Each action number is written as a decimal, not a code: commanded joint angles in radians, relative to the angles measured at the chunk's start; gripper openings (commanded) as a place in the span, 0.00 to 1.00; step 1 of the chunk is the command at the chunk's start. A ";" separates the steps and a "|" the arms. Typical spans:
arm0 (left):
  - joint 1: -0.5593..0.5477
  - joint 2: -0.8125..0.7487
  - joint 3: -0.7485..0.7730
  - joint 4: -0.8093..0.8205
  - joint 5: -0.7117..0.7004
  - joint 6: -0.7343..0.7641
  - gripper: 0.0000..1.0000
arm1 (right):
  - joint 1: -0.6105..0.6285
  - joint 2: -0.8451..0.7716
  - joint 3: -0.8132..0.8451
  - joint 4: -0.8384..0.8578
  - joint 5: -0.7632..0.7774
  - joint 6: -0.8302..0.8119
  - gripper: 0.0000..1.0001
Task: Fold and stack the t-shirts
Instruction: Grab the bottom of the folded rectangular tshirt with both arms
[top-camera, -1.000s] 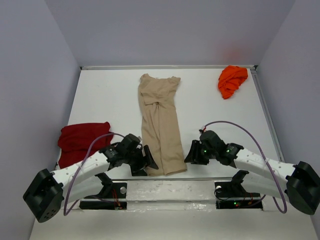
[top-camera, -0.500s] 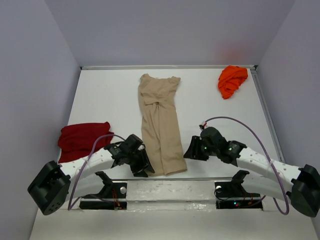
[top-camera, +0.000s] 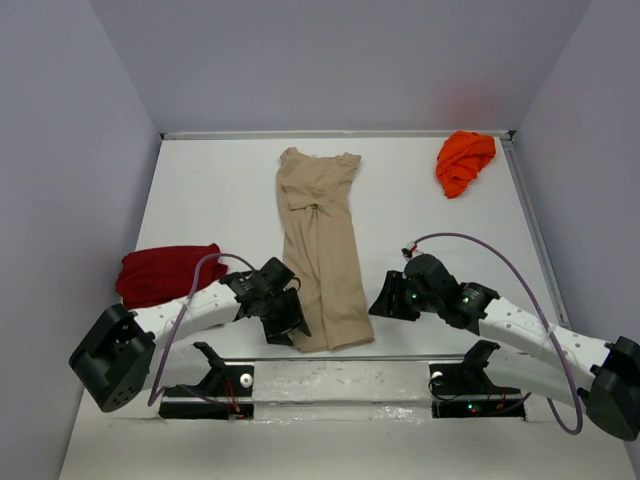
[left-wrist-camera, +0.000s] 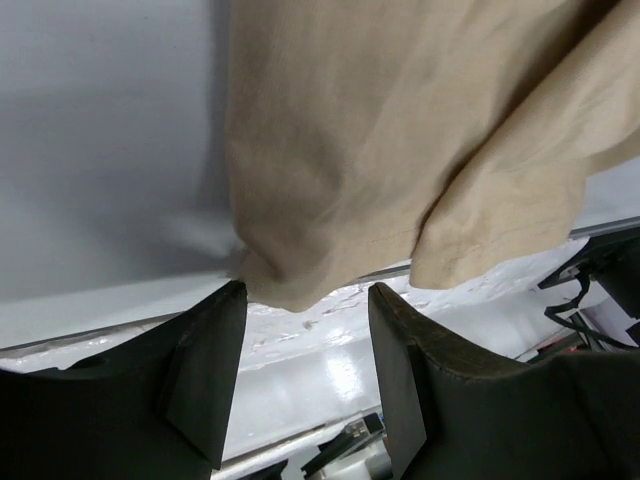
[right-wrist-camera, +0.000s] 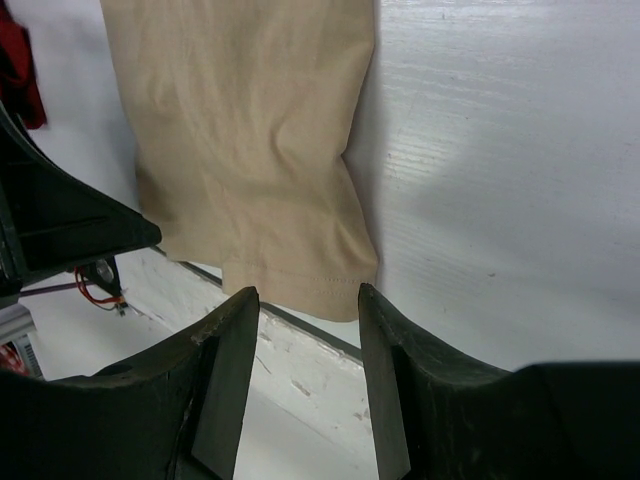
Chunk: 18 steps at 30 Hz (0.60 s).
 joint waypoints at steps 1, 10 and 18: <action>-0.007 -0.028 0.083 -0.103 -0.067 0.023 0.62 | -0.006 -0.019 0.020 0.004 0.016 -0.012 0.50; -0.019 -0.133 0.052 -0.174 -0.116 -0.063 0.62 | -0.006 0.001 0.028 0.009 0.025 -0.023 0.51; -0.019 -0.104 0.001 -0.140 -0.087 -0.077 0.62 | -0.006 -0.009 0.043 0.010 0.013 -0.035 0.51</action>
